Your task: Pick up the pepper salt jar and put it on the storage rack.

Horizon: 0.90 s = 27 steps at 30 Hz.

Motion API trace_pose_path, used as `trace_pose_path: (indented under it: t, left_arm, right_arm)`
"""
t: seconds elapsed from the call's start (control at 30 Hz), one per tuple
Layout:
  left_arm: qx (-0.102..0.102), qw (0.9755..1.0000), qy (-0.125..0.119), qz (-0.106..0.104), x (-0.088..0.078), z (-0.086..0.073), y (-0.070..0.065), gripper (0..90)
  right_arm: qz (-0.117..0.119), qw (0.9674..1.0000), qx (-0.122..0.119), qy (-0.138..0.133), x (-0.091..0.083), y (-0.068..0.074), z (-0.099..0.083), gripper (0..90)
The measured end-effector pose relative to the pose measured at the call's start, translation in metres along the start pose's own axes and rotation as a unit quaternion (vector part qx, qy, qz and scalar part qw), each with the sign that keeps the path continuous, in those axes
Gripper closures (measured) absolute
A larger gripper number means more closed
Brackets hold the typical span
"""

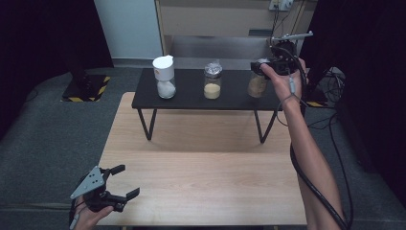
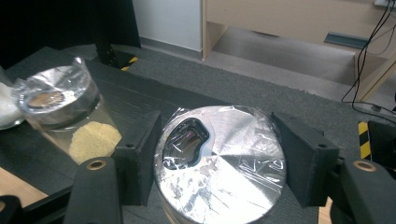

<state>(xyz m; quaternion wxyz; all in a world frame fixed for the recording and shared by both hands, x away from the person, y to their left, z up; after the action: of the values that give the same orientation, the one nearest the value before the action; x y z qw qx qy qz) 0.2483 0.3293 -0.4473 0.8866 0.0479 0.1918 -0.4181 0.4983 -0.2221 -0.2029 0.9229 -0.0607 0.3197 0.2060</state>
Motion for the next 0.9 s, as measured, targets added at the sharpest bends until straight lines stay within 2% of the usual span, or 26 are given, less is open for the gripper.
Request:
trace_pose_path:
  t: [0.27, 0.9]
  left_arm:
    - [0.0, 1.0, 0.0, 0.0, 0.0, 0.0, 0.0, 0.0]
    - [0.0, 1.0, 0.0, 0.0, 0.0, 0.0, 0.0, 0.1]
  right_arm:
    - [-0.008, 0.9999, 0.003, 0.011, 0.012, -0.001, -0.003, 36.3]
    - [-0.015, 0.9996, 0.011, 0.023, 0.021, -0.006, -0.006, 36.4]
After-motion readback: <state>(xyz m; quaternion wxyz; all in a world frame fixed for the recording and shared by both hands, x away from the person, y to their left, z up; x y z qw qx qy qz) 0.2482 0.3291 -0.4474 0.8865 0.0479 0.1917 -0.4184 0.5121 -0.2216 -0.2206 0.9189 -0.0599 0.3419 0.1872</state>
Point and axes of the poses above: each handheld gripper's, and its own axes: x roughly forward along the jaws, z roughly out of its top, y roughly to its left, the point moved 10 cm from there along x, roughly forward along the jaws, and after that the axes turned 6 degrees about y, right-handed, at the moved point
